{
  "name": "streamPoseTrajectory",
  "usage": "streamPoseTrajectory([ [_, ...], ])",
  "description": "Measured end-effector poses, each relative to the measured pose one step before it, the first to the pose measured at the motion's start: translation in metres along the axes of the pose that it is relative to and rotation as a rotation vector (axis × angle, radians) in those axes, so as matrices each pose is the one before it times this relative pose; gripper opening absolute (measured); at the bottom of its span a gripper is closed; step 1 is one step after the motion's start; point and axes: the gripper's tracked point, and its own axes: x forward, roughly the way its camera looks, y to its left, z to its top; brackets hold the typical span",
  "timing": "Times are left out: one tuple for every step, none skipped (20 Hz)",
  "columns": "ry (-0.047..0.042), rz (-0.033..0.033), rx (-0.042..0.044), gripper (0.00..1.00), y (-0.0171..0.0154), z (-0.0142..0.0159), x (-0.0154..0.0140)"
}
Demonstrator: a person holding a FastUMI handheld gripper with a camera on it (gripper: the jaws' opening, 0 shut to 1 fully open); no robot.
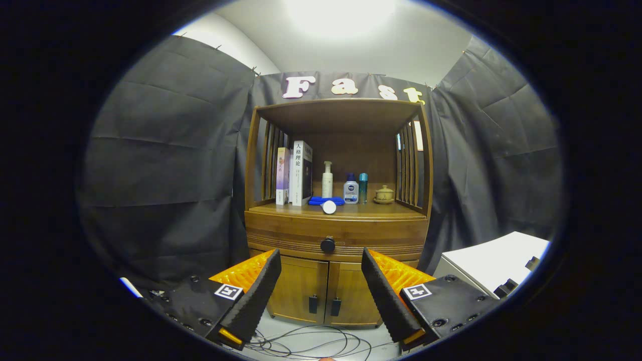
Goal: Pull open the drawer, take out the items inside it, and place them on the countertop above the cabinet.
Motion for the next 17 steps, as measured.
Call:
streamPoseTrajectory([
  [-0.01407,-0.00991,0.0049,1.0,-0.0053,0.0044,-0.00064],
  [-0.00818,-0.01701,0.00792,1.0,-0.00737,0.00467,-0.00128],
  [-0.00633,-0.0098,0.01713,1.0,-0.00408,0.00351,-0.00117],
  [-0.00954,-0.00864,0.0255,1.0,-0.00181,0.00461,-0.00114],
  [-0.01179,-0.0051,0.02202,0.99,-0.00164,0.00454,-0.00173],
  [-0.01172,-0.00358,0.01468,0.99,-0.0011,0.0043,-0.00162],
  [-0.01237,0.00184,0.00514,0.99,-0.00075,0.00423,-0.00359],
  [-0.01437,0.00411,-0.00327,0.99,-0.00097,0.00303,-0.00375],
  [-0.01462,0.00174,-0.00396,0.98,-0.00073,0.00271,-0.00398],
  [-0.01336,-0.00224,-0.00161,0.98,-0.00157,0.00197,-0.00231],
  [-0.0088,-0.00282,-0.00002,0.98,-0.00012,0.00154,-0.00135],
  [-0.00208,-0.00123,0.00133,0.98,0.00039,0.00012,0.00062],
  [0.00495,0.00308,0.00404,0.98,0.00177,-0.00104,0.00022],
  [0.0064,0.00266,0.00409,0.98,0.00143,-0.0015,-0.00133],
  [0.00125,0.00314,0.00313,0.98,0.00104,0.00074,-0.00067],
  [0.00039,0.00215,0.00038,0.98,0.00104,-0.0001,-0.00061],
  [0.00017,0.00549,-0.00148,0.98,0.00206,0.00012,-0.00059],
])
